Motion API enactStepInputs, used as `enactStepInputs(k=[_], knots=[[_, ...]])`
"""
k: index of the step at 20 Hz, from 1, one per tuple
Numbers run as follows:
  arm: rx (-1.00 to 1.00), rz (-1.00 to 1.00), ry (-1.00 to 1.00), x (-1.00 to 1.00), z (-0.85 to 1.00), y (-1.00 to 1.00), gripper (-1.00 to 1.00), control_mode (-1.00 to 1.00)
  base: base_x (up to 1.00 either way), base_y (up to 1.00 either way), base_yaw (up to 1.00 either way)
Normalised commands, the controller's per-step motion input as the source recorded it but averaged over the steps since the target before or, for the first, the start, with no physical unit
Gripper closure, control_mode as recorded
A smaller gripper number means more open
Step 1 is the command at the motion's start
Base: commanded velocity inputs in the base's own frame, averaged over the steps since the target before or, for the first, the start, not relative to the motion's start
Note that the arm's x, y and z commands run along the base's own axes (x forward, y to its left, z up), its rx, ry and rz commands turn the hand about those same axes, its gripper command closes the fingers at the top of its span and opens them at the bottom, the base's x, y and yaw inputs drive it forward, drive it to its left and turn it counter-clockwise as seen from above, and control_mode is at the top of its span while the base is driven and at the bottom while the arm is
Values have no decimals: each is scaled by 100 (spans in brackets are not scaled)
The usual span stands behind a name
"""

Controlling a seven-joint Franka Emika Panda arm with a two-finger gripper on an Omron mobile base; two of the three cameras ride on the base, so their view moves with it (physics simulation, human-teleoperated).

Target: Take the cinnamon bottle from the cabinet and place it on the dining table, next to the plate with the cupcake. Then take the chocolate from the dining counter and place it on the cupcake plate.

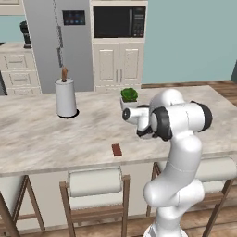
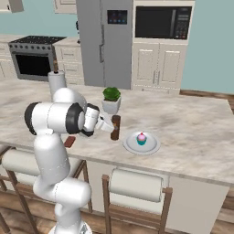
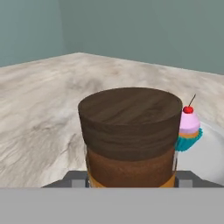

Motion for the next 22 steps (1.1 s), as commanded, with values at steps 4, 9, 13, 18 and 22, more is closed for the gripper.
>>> enactStepInputs(k=[4, 9, 13, 18, 22], knots=[[0, 0, 0, 5, -33, 0, 100, -100, 0, 0, 0], [0, -4, 0, -9, -16, 0, -100, -100, 0, 0, 0], [0, -4, -3, -14, 0, 0, -100, -100, 0, 0, 0], [1, -6, -1, -25, 6, 0, -100, -100, 0, 0, 0], [1, -4, 0, -22, 39, 17, -100, -100, 0, 0, 0]])
